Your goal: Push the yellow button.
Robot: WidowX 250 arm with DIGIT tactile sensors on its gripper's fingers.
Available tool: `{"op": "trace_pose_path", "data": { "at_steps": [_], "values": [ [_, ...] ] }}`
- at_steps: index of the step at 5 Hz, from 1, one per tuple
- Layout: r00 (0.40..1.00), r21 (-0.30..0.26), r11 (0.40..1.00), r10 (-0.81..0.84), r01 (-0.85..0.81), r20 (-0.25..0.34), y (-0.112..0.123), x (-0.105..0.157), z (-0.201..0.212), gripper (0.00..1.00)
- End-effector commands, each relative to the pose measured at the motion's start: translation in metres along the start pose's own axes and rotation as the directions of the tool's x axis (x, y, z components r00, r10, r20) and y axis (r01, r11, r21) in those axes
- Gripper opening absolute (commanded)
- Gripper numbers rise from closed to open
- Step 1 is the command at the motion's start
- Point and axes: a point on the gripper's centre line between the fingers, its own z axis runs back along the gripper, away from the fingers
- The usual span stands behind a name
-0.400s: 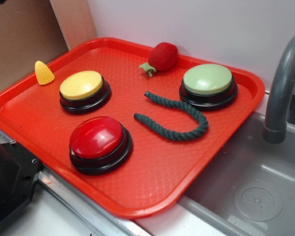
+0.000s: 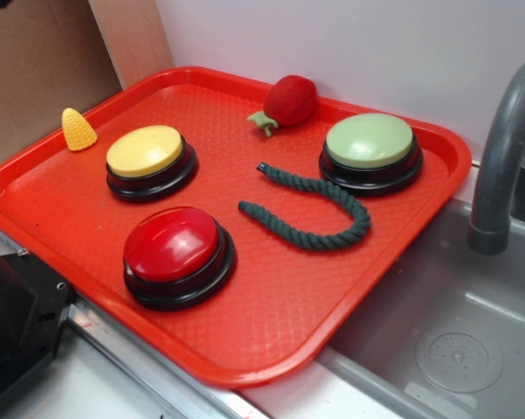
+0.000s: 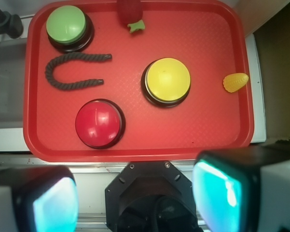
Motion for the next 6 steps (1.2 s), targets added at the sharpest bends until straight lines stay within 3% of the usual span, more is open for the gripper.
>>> {"op": "trace_pose_path", "data": {
  "at_steps": [1,2,3,4,6],
  "values": [
    [0.978,-0.074,0.976,-0.206,0.205,-0.018,0.064,0.066,-0.075,1.0],
    [0.965,0.002,0.966,-0.256,0.257,-0.055,0.067,0.092,-0.114,1.0],
    [0.959,0.045,0.958,-0.283,0.284,-0.025,0.066,0.099,-0.134,1.0],
    [0.952,0.061,0.951,-0.304,0.302,0.027,0.06,0.099,-0.143,1.0],
    [0.954,0.066,0.952,-0.3,0.298,0.021,0.066,0.103,-0.168,1.0]
  ]
}}
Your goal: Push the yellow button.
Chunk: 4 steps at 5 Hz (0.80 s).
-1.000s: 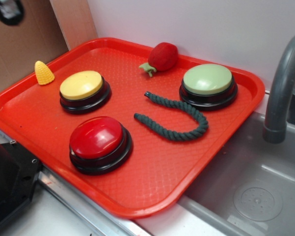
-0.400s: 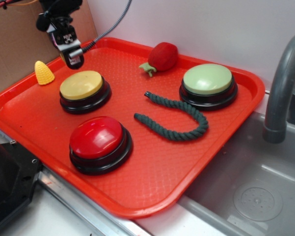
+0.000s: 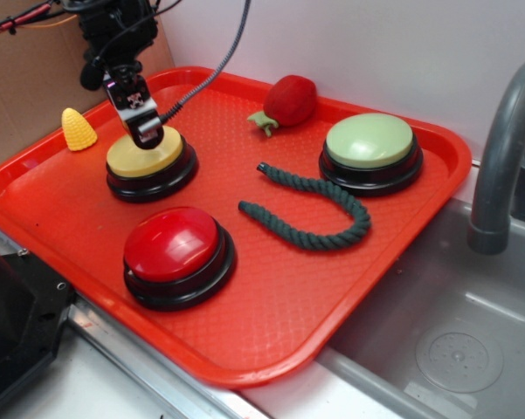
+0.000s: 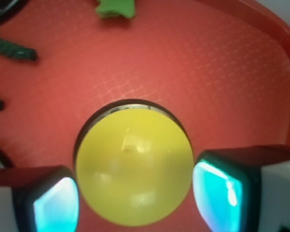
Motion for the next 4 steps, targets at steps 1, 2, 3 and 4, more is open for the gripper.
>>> {"op": "trace_pose_path", "data": {
  "at_steps": [1,2,3,4],
  "values": [
    [1.0,0.009,1.0,-0.001,0.001,0.018,0.004,0.012,-0.007,1.0],
    [1.0,0.007,1.0,0.002,-0.002,0.011,0.004,0.011,-0.012,1.0],
    [1.0,0.006,1.0,0.01,-0.01,-0.011,0.006,0.008,-0.018,1.0],
    [1.0,0.007,1.0,0.015,-0.015,-0.013,0.007,0.007,-0.016,1.0]
  ]
}}
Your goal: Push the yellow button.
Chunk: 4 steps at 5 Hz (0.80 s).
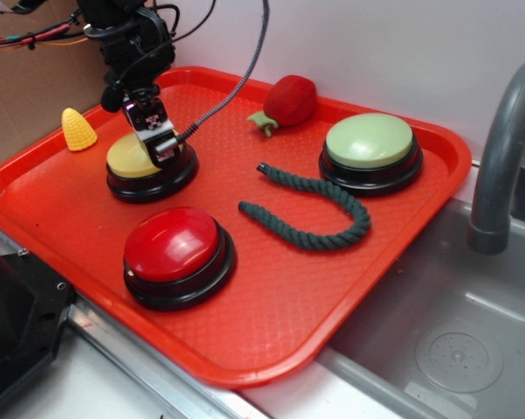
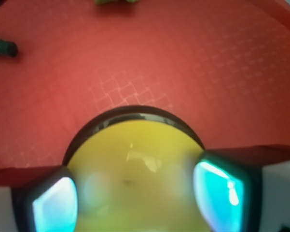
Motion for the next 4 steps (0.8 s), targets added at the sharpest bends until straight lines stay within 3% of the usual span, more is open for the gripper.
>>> {"op": "trace_pose_path", "data": {
  "at_steps": [1,4],
  "values": [
    [1.0,0.008,1.0,0.017,-0.017,0.008,0.003,0.004,0.016,1.0],
    [0.999,0.002,1.0,0.025,-0.025,0.02,0.004,0.004,0.037,1.0]
  ]
}}
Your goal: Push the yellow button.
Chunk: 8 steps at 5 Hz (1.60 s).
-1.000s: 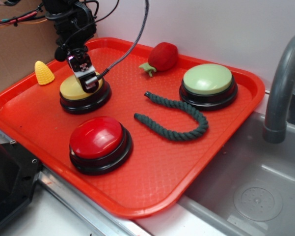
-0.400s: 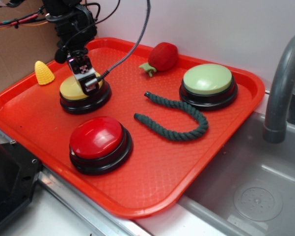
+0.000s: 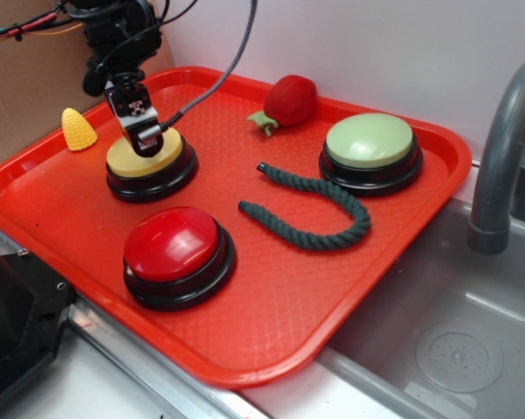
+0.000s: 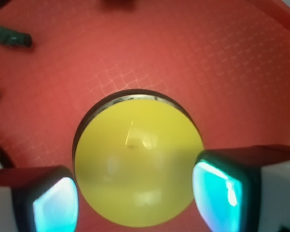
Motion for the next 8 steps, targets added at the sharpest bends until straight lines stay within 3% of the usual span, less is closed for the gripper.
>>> {"op": "trace_pose_path", "data": {
  "at_steps": [1,4,8],
  "values": [
    [0.998,0.032,0.999,0.025,-0.027,0.052,0.009,0.012,0.018,1.0],
    [0.991,0.037,0.997,0.068,-0.073,0.111,0.015,0.008,0.048,1.0],
    [0.989,0.02,0.995,0.097,-0.1,0.114,0.014,0.012,0.068,1.0]
  ]
}}
